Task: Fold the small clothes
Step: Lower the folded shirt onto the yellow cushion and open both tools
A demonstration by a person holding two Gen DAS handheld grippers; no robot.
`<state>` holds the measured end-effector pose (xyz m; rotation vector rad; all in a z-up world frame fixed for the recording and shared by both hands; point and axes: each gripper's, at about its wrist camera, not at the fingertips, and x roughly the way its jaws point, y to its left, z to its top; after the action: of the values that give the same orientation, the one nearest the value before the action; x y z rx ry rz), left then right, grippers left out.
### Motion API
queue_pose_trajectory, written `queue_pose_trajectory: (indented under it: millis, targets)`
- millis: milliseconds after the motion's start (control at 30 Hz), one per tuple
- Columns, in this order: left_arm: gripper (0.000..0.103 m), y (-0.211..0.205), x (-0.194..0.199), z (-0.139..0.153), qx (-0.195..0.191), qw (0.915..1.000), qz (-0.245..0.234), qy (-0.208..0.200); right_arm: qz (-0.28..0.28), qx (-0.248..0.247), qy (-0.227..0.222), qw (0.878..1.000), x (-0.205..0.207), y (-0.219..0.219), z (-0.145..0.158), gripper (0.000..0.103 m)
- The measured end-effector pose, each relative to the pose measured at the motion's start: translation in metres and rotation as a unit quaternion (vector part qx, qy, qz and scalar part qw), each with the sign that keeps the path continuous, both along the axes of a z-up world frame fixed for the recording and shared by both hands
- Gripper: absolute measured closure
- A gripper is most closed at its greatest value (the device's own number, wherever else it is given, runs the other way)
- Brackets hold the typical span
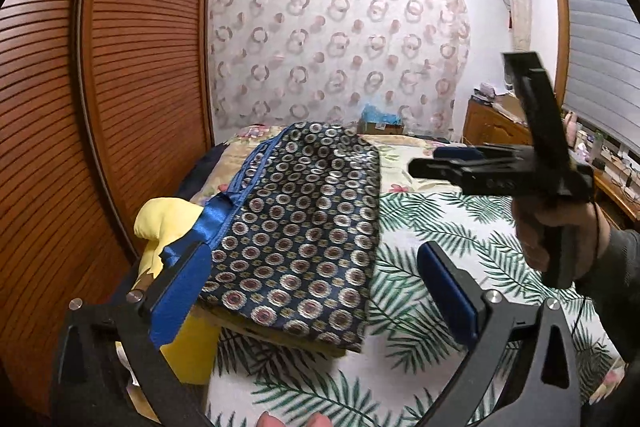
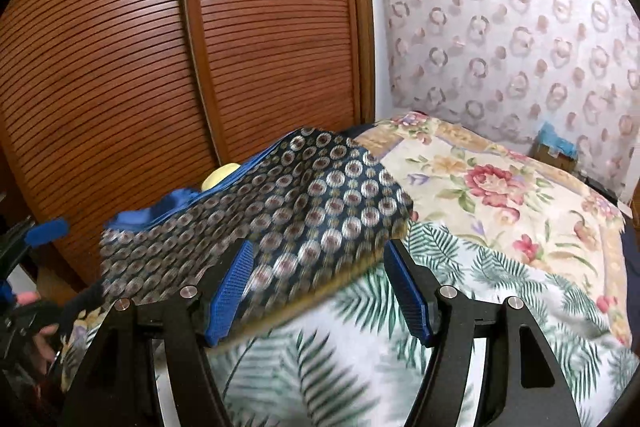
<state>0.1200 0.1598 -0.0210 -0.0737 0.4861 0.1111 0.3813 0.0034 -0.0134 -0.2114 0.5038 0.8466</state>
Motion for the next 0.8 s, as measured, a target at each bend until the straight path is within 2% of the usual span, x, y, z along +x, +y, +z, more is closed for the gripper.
queue_pose_trajectory:
  millis: [267, 467, 800]
  targets:
    - [0.001, -0.035, -0.015, -0.003, 0.004, 0.9996, -0.026, 0.013, -0.041, 0.017, -0.009, 0.999, -0.087, -0.065, 0.003, 0.033]
    - [0.001, -0.070, -0.022, -0.005, 0.015, 0.9984, -0.050, 0.020, -0.081, 0.018, -0.012, 0.996, -0.138, -0.106, 0.002, 0.026]
    - [0.001, -0.120, -0.036, -0.002, 0.001, 0.9960, -0.087, 0.020, -0.162, 0.030, -0.023, 0.986, -0.230, -0.169, 0.011, 0.023]
